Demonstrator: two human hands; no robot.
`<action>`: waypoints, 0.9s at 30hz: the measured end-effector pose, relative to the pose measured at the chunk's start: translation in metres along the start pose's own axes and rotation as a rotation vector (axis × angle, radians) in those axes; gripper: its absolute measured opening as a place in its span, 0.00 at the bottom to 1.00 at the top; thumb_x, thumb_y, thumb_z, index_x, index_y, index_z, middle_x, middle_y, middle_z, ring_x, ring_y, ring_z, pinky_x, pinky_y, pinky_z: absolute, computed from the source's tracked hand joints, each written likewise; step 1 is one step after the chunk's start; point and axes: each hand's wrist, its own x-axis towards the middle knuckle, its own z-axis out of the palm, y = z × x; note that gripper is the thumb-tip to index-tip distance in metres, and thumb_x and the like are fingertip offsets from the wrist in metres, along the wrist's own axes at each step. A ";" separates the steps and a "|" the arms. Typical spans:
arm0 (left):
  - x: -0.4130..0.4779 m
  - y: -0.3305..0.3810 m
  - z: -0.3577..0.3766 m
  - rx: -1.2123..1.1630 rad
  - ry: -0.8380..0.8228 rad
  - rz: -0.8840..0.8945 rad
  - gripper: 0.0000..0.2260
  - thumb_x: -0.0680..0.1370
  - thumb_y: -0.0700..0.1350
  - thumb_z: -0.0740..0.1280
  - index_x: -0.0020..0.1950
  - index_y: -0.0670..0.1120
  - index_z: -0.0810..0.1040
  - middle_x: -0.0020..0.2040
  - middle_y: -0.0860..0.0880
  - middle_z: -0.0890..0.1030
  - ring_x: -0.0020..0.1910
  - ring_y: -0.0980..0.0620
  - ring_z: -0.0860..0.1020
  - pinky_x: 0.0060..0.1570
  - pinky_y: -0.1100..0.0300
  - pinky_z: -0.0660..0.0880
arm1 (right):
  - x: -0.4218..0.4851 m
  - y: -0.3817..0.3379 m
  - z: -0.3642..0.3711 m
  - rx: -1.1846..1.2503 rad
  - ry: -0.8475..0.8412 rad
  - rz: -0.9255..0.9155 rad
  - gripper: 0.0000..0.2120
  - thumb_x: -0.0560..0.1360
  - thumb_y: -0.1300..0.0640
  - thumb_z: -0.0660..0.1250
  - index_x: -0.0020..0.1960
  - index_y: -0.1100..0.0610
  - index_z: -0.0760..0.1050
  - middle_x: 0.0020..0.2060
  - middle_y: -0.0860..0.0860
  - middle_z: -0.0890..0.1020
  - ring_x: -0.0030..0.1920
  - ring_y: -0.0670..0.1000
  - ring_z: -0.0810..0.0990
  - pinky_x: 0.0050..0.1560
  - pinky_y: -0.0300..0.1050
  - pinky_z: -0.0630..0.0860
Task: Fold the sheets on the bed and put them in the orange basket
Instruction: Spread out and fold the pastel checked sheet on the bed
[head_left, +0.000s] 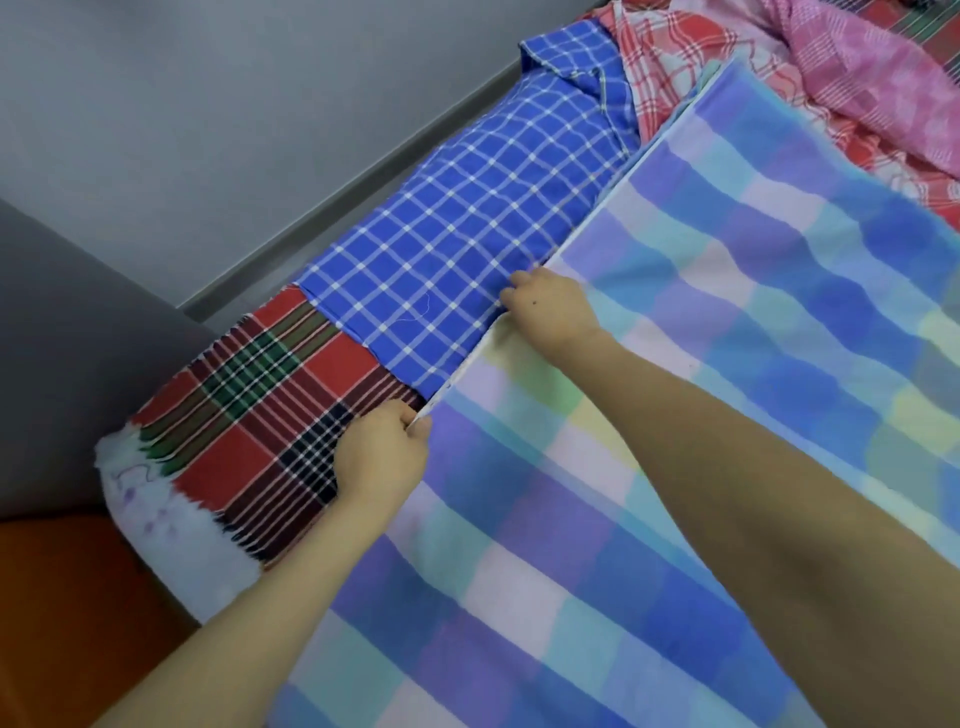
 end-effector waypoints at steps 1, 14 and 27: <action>-0.004 -0.003 -0.002 0.024 -0.004 0.013 0.15 0.78 0.52 0.64 0.35 0.46 0.68 0.28 0.51 0.68 0.29 0.50 0.66 0.28 0.58 0.58 | -0.004 -0.004 0.007 0.107 0.001 0.067 0.13 0.76 0.65 0.58 0.60 0.61 0.73 0.56 0.58 0.75 0.56 0.59 0.73 0.41 0.48 0.66; -0.077 -0.111 -0.044 0.255 -0.176 0.041 0.22 0.79 0.52 0.64 0.30 0.46 0.59 0.27 0.47 0.61 0.28 0.47 0.63 0.29 0.56 0.54 | -0.263 -0.143 0.068 0.586 0.275 0.601 0.20 0.74 0.57 0.61 0.65 0.59 0.74 0.61 0.58 0.78 0.59 0.62 0.77 0.56 0.56 0.77; -0.126 -0.074 -0.033 0.596 0.077 0.352 0.16 0.69 0.34 0.69 0.56 0.37 0.75 0.50 0.33 0.75 0.49 0.35 0.72 0.44 0.46 0.68 | -0.331 -0.257 0.055 0.980 0.130 0.544 0.24 0.69 0.51 0.57 0.62 0.52 0.77 0.62 0.52 0.78 0.61 0.53 0.78 0.59 0.51 0.74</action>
